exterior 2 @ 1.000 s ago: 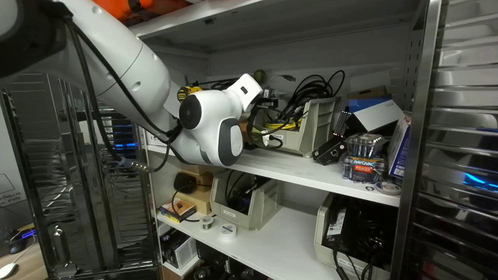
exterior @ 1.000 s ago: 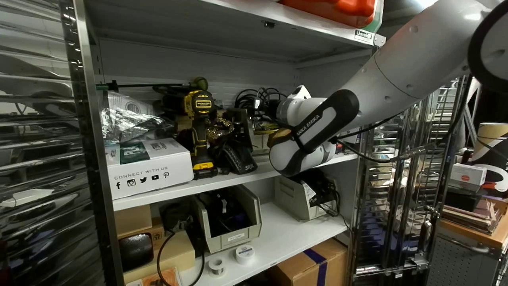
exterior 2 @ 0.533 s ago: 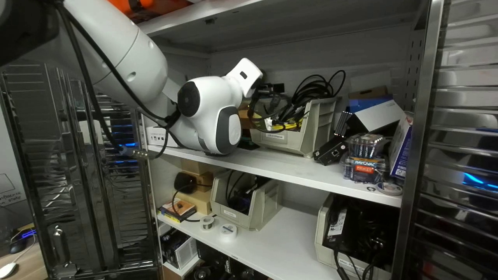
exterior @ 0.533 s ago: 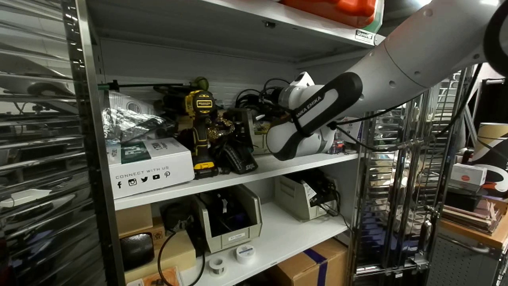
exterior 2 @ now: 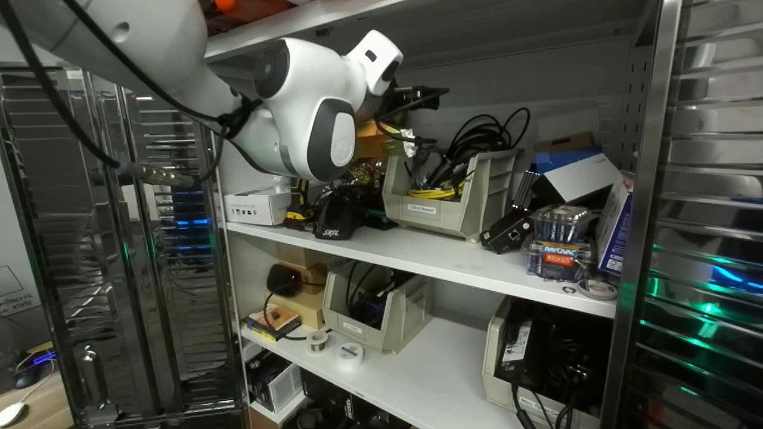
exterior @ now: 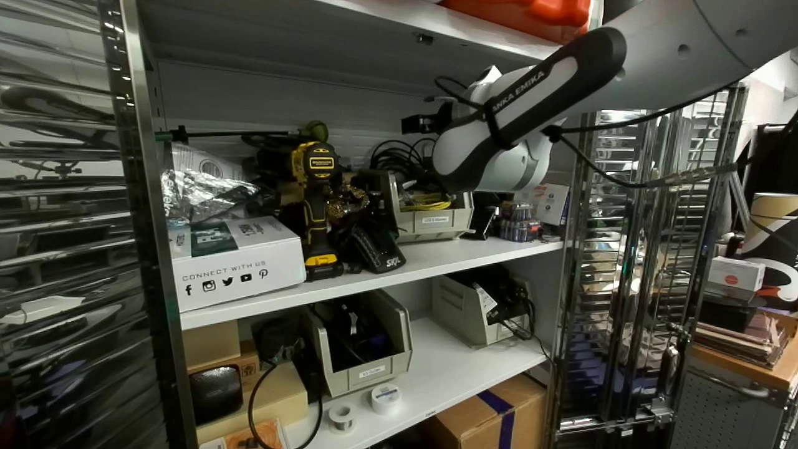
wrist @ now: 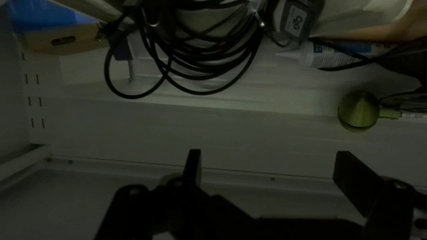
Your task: Pick up the black cable and put it in the tool box
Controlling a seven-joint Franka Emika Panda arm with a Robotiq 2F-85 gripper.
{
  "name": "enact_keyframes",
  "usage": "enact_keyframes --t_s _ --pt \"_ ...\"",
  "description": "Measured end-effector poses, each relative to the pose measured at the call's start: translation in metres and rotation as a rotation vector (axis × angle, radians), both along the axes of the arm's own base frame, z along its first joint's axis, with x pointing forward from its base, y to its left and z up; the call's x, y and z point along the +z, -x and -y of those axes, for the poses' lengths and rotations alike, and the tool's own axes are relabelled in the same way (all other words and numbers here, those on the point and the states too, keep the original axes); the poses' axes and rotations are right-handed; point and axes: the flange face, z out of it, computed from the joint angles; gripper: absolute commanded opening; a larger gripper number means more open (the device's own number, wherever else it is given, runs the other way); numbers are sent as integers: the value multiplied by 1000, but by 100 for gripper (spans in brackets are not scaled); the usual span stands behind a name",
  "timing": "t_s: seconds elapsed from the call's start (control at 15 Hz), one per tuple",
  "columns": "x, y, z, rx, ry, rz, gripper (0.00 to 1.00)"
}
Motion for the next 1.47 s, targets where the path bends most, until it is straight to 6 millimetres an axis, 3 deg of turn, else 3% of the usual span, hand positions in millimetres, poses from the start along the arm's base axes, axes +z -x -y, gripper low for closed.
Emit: enact_keyframes --t_s 0.2,0.53,0.73,0.87,1.33,1.47 --pt "0 17 27 -23 32 -145 100" --pt "-26 51 91 -50 70 -480 100" --pt "-31 74 106 -58 110 -698 100" --pt "-31 94 99 -54 126 -838 100" --pt "-27 165 34 19 146 -1320 100" --pt "-27 168 30 19 151 -1332 100"
